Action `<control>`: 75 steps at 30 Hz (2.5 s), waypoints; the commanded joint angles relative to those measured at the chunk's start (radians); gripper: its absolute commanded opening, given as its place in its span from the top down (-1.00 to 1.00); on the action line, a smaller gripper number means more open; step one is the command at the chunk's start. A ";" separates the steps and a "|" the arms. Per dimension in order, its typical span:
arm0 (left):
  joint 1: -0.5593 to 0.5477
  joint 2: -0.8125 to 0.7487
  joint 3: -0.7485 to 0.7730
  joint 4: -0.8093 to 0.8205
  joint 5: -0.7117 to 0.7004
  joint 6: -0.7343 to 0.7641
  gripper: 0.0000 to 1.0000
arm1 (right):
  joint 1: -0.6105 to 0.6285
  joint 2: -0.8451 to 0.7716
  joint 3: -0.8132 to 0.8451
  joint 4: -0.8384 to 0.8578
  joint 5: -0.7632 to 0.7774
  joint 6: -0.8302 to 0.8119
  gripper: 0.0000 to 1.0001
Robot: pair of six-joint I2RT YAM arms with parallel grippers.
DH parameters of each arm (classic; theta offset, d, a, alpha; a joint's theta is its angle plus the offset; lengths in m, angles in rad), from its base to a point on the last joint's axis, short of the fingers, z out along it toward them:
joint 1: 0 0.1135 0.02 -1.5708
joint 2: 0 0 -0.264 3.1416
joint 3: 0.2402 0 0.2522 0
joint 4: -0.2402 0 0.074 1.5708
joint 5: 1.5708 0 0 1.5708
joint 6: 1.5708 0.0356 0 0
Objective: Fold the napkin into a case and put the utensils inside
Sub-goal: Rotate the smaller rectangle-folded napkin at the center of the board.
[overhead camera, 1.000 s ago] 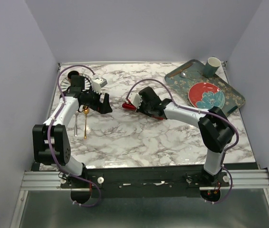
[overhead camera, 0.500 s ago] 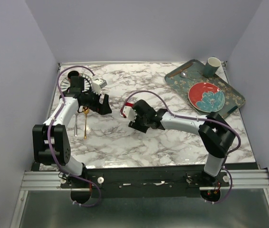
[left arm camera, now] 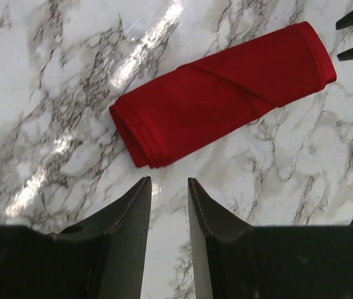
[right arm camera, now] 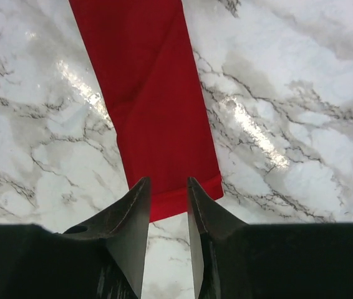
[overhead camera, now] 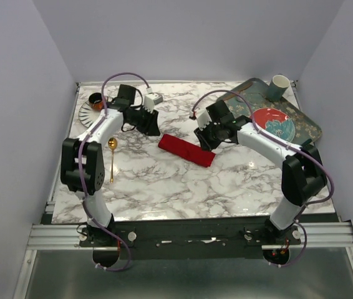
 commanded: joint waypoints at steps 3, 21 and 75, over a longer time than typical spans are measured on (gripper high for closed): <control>-0.102 0.126 0.085 -0.043 -0.064 -0.044 0.33 | -0.005 0.116 -0.012 -0.088 -0.094 -0.047 0.26; -0.121 0.280 0.157 -0.069 -0.162 -0.043 0.29 | 0.061 0.136 -0.067 -0.125 -0.403 0.032 0.05; -0.092 0.061 0.117 -0.010 -0.218 -0.123 -0.97 | 0.044 0.052 -0.084 -0.130 -0.486 0.115 -0.89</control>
